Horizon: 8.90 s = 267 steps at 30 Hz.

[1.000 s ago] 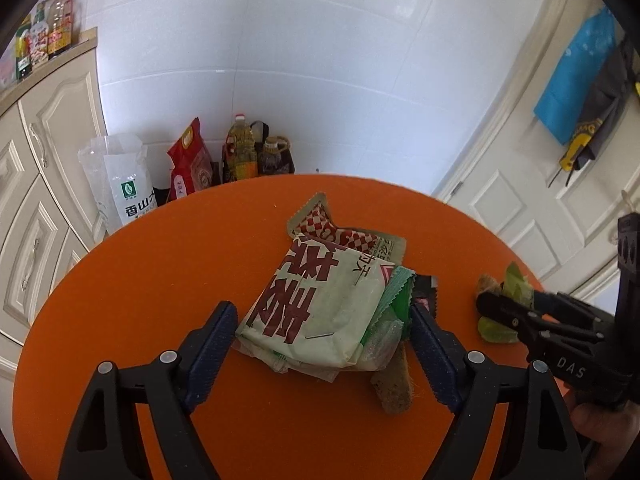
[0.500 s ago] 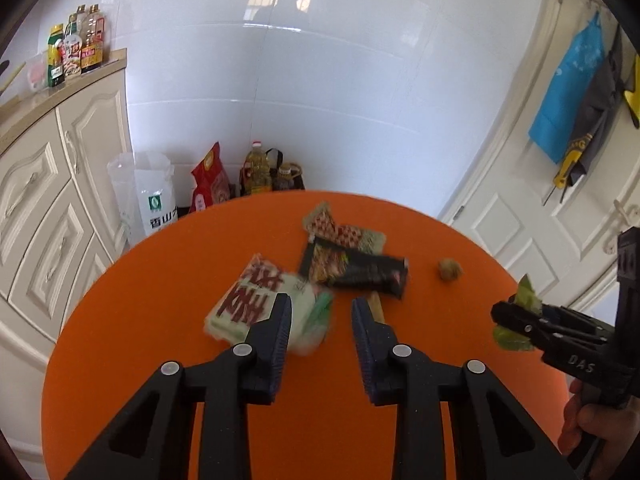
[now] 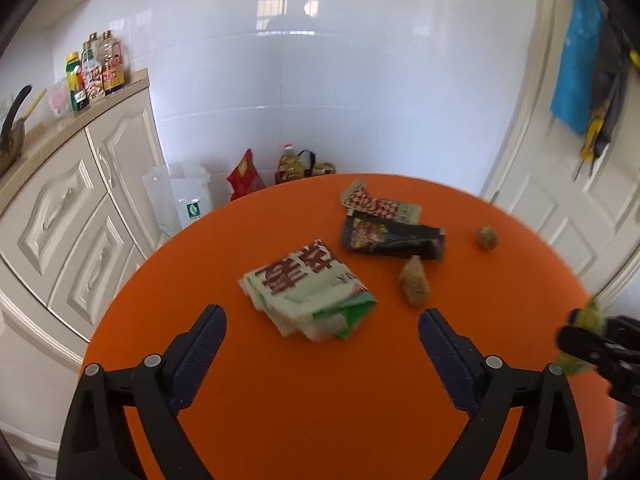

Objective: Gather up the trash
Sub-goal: 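Grasp the white printed bag stack with the left tool while the right tool holds the green bag, then carry both bags to the blue bucket and open both tools, then move both tools back to the orange table, then grasp the brown lump with the left tool while the right tool grasps the small nut, then carry both lumps to the blue bucket and open both tools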

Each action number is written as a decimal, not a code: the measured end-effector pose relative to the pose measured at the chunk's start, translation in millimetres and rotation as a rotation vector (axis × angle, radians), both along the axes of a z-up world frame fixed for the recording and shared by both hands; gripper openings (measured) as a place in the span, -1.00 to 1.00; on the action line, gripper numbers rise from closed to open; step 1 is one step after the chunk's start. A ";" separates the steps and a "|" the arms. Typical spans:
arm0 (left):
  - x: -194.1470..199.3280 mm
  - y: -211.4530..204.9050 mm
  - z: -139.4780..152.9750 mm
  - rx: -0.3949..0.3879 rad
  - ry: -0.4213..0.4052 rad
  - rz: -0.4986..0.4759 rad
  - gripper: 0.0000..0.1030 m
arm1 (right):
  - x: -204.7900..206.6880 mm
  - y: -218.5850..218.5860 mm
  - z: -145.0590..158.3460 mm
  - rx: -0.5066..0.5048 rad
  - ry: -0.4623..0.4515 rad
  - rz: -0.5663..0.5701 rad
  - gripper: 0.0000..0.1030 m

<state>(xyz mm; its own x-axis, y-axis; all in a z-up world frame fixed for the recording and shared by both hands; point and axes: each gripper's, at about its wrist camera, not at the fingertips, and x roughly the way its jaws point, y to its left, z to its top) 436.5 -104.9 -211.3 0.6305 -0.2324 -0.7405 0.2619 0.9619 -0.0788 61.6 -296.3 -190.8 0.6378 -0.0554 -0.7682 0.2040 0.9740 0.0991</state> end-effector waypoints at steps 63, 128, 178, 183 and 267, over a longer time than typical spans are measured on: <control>-39.1 -15.4 -4.0 -0.082 0.008 -0.071 0.24 | -36.9 -20.3 24.8 0.031 -0.062 -0.020 -0.11; -350.4 -424.5 -107.1 0.274 0.349 -0.898 0.72 | -348.1 -395.8 -148.3 0.466 -0.032 -0.883 0.99; -491.1 203.5 176.3 -0.167 -0.198 0.044 0.89 | -114.7 46.2 134.6 -0.105 -0.314 -0.093 1.00; -504.0 208.9 173.7 -0.143 -0.195 0.099 0.92 | -93.6 63.2 127.2 -0.118 -0.291 -0.046 1.00; -300.3 -181.9 88.6 -0.150 0.018 -0.637 -0.61 | -266.8 -196.2 37.7 0.013 -0.231 -0.429 -0.49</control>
<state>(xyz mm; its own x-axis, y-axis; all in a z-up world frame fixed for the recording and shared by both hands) 136.3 -286.8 -122.7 0.3232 -0.6583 -0.6798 0.7744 0.5969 -0.2098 -205.2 -492.5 -153.2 0.7132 -0.3421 -0.6118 0.5580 0.8053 0.2003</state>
